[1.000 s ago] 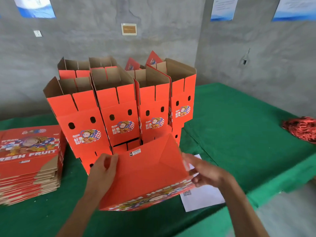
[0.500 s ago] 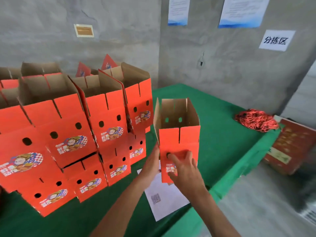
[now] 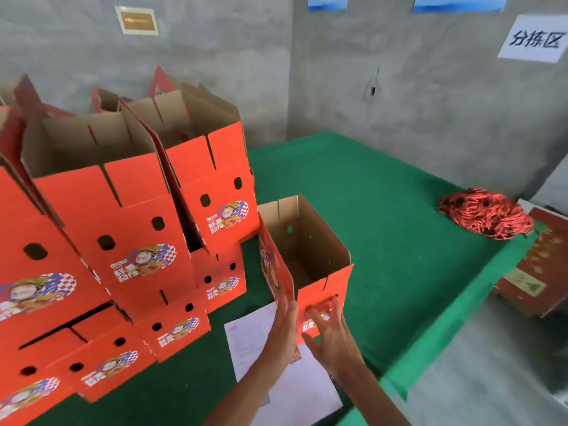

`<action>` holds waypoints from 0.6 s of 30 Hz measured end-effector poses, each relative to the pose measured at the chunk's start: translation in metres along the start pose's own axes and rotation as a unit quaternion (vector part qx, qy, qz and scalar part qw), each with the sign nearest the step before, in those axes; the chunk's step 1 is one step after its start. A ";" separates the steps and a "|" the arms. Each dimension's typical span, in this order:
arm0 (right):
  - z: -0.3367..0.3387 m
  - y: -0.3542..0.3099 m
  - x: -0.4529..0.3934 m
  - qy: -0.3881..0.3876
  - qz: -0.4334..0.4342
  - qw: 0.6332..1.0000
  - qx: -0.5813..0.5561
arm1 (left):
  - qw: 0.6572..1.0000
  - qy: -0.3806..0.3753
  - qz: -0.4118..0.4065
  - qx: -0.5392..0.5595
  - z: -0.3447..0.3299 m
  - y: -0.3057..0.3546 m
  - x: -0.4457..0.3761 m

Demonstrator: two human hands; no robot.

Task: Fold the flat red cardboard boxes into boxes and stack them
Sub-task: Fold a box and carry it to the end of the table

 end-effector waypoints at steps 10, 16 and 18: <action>-0.033 0.011 -0.098 -0.035 0.052 0.997 -0.046 | 0.991 0.122 -0.046 -0.042 0.026 0.045 -0.066; -0.029 -0.003 -0.111 0.002 0.061 0.992 -0.112 | 0.987 0.132 -0.013 -0.088 0.039 0.049 -0.067; -0.024 -0.006 -0.110 0.022 0.006 0.996 -0.089 | 0.982 0.120 -0.031 -0.143 0.042 0.051 -0.054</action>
Point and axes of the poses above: each hand's wrist, its own x-axis away from the middle knuckle, its own z-axis out of the back of the hand, y = z × x, the point moved 7 cm from there along -x, towards the middle knuckle, and after that the axes turned 9 degrees about z, right-handed, at the moved point
